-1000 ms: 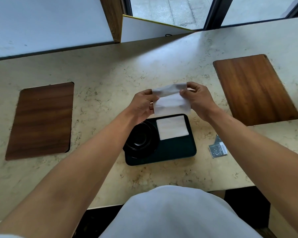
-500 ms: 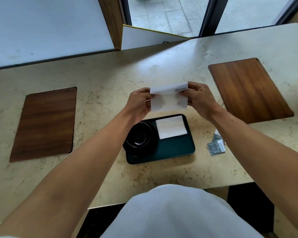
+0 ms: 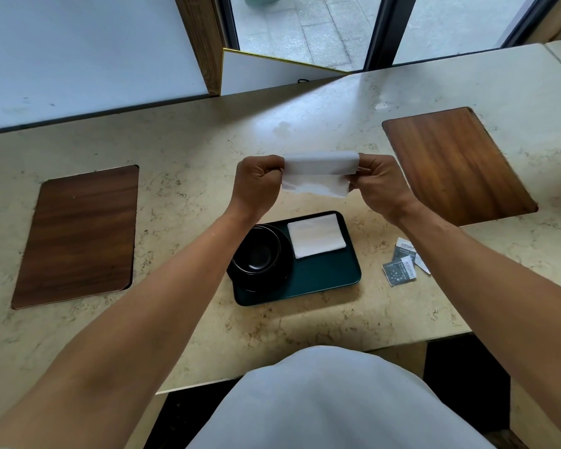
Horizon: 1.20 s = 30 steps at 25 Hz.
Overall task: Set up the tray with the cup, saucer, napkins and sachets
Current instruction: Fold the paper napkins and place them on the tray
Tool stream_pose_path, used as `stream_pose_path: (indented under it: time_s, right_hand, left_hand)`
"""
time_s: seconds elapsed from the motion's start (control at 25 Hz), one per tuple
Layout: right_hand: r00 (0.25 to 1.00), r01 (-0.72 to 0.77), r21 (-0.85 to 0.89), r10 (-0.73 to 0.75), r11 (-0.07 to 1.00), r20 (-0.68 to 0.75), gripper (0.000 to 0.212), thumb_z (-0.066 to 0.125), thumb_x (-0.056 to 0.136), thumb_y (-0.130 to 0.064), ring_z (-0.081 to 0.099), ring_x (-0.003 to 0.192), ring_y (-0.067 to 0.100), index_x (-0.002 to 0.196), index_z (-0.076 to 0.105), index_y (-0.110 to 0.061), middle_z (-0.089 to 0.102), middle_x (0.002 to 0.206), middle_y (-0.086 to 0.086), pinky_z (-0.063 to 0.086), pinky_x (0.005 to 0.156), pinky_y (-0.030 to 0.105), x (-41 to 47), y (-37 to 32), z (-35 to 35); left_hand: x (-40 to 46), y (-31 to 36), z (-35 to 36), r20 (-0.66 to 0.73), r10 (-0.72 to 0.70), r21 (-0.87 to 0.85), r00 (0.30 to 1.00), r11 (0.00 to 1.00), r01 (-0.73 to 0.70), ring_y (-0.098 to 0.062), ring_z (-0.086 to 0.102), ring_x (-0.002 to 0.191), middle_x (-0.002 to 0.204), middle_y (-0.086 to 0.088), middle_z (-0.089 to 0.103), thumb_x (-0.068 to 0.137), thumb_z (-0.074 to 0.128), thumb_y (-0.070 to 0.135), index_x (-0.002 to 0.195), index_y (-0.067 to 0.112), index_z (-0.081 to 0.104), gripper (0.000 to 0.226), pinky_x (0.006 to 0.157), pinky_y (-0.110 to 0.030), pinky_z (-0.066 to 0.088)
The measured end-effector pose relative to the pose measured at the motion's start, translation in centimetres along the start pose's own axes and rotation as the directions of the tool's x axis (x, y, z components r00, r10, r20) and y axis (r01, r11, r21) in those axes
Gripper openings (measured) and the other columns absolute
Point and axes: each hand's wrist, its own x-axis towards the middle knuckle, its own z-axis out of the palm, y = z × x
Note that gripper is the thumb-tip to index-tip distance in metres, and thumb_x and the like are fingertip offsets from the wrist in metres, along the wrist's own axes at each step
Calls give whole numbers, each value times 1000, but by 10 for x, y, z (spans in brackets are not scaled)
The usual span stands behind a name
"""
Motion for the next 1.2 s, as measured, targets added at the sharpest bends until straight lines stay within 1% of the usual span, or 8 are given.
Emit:
stream_pose_path:
  time_s: [0.16,0.36,0.44,0.52,0.6,0.76,0.92,1.2]
  right_hand:
    - [996,-71,12,71,997,-54,56,49,87,19,69,82,11,98,78,-27,79,89,-15,59,75,31,0,1,-2]
    - [985,-142,52,147,988,-91,50,44,83,15,69,82,10,89,78,-20,76,89,-6,61,85,40,0,-7,0]
    - [994,30,-118,-42,993,-100,54,42,79,16,67,83,1,95,79,-20,76,91,-9,57,80,31,-1,-14,-3]
    - [953,264,-322,-298,909,-60,54,41,81,17,66,90,-4,100,81,-14,76,98,-15,52,82,20,-3,-20,-4]
    - [913,366,-360,-406,858,-40,50,43,83,16,65,89,-9,98,80,-15,72,94,-31,49,79,12,-4,-23,-6]
    - [977,189,-53,-193,981,-93,43,48,80,11,71,93,18,103,79,-8,78,95,4,56,79,28,-1,-23,0]
    - [998,-51,292,58,955,-15,38,48,84,0,70,96,19,86,84,-13,78,94,10,54,81,28,0,-22,6]
    - [1000,-19,183,19,983,1,17,80,78,-29,71,102,28,94,82,-24,77,102,4,58,94,47,5,-19,7]
  left_hand:
    - [3,-2,-6,2,15,32,1000,999,-15,-51,68,83,88,-32,74,72,44,-19,89,-6,80,41,78,-66,55]
    - [-3,2,-9,34,-50,-75,998,996,53,-38,70,88,94,-27,74,74,43,-20,95,-8,78,43,87,-61,57]
    - [-5,5,-13,10,106,37,994,994,-106,-29,71,89,97,-13,76,71,39,-20,100,-2,80,53,82,-50,60]
    - [-9,11,-20,35,371,242,928,898,-368,-19,73,94,104,-4,77,72,41,-20,105,3,81,56,80,-32,59]
    - [-7,13,-26,66,471,281,880,837,-469,-21,74,103,112,-6,76,75,44,-24,106,2,80,55,86,-30,60]
    - [-7,16,-25,31,165,-73,986,984,-163,-31,74,101,110,-23,73,72,39,-29,105,-10,75,52,93,-52,58]
    - [-7,19,-24,53,-34,-254,998,966,47,-34,71,86,94,-27,74,77,42,-20,96,-12,75,39,91,-55,57]
    - [-4,18,-27,68,-102,-274,992,955,117,-33,69,88,93,-20,75,82,75,-6,94,-2,77,12,91,-62,56]
